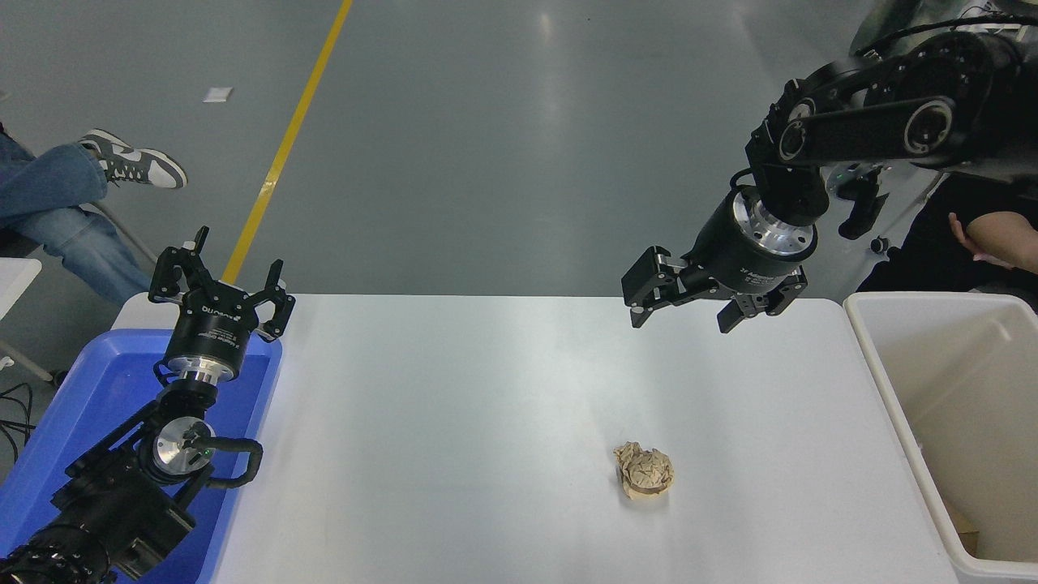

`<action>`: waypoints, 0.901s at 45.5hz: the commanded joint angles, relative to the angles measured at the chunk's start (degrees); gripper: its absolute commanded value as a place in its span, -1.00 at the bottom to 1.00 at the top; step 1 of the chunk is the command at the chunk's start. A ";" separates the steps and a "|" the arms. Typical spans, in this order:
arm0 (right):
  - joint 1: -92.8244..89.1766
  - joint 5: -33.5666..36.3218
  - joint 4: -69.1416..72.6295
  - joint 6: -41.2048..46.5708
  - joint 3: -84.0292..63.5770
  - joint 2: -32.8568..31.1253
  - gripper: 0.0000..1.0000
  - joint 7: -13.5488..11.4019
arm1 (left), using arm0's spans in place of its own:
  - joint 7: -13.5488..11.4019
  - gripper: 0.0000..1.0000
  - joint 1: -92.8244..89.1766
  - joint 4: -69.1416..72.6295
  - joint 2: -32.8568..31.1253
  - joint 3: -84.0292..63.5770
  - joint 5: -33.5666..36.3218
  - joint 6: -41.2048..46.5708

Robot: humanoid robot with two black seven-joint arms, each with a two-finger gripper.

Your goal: Pick up paper ball place in dustbin

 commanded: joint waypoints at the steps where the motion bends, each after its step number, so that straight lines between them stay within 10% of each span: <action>1: 0.13 0.47 -0.52 0.08 -0.13 0.37 1.00 0.02 | 0.00 0.96 -0.01 0.01 0.00 0.00 0.00 0.03; 41: -26.93 -0.59 -9.30 -15.04 1.28 5.65 1.00 0.02 | 0.00 0.96 -0.01 0.01 0.00 0.00 0.00 -0.06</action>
